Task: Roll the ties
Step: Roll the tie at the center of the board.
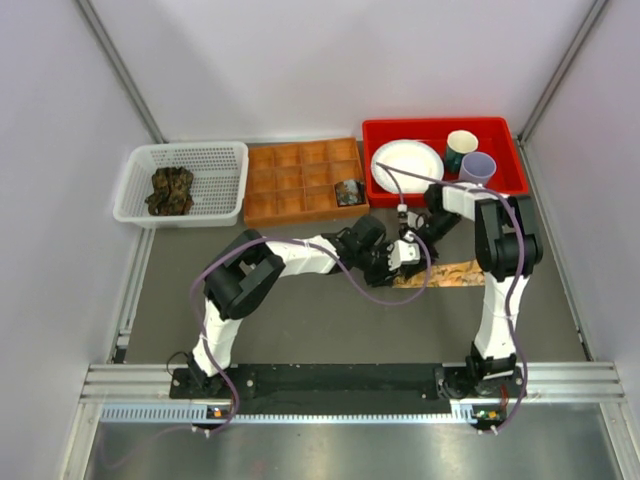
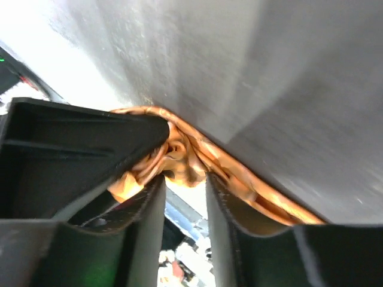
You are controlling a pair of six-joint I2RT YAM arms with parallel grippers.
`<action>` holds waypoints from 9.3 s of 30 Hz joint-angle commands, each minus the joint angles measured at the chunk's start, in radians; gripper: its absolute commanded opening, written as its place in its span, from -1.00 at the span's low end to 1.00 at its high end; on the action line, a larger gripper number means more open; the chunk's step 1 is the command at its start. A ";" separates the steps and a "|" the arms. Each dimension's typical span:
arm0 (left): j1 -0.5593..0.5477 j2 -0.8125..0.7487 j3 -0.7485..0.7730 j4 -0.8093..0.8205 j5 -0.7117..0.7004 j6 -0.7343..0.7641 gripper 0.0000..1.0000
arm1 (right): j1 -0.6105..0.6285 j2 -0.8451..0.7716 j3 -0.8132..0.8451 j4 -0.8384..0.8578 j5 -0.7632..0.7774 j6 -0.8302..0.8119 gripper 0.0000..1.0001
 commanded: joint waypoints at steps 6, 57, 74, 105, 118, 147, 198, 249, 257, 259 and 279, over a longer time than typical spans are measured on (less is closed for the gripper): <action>-0.003 0.131 -0.005 -0.393 -0.121 0.052 -1.00 | -0.108 -0.137 0.036 -0.097 -0.226 -0.121 -0.26; 0.051 0.095 -0.207 0.634 0.186 -0.201 0.63 | -0.051 -0.051 -0.085 0.133 0.282 0.049 -1.00; 0.014 0.266 -0.134 0.848 0.235 -0.391 0.19 | -0.020 -0.029 -0.088 0.133 0.267 0.049 -1.00; -0.020 0.217 0.132 -0.488 -0.120 0.136 -0.99 | -0.186 -0.164 -0.045 -0.051 -0.261 -0.117 -0.12; -0.032 0.228 0.144 -0.502 -0.129 0.139 -0.94 | -0.103 -0.149 -0.159 0.158 -0.191 -0.009 -0.55; 0.048 0.124 -0.155 0.596 0.242 -0.190 0.68 | -0.118 -0.103 -0.116 0.149 0.290 0.043 -1.00; -0.003 0.188 -0.013 -0.105 0.089 -0.040 -1.00 | -0.326 -0.103 0.182 -0.089 0.340 -0.141 -0.35; 0.008 0.178 -0.026 -0.085 0.086 -0.019 -1.00 | -0.365 -0.278 -0.185 0.283 0.400 -0.144 -0.11; 0.008 0.176 -0.029 -0.082 0.083 -0.022 -1.00 | -0.365 -0.299 -0.197 0.276 0.389 -0.158 -0.93; 0.009 0.173 -0.032 -0.082 0.081 -0.020 -1.00 | -0.365 -0.328 -0.188 0.248 0.391 -0.158 -1.00; 0.009 0.167 -0.052 -0.073 0.084 -0.032 -1.00 | -0.358 -0.427 -0.226 0.191 0.429 -0.149 -1.00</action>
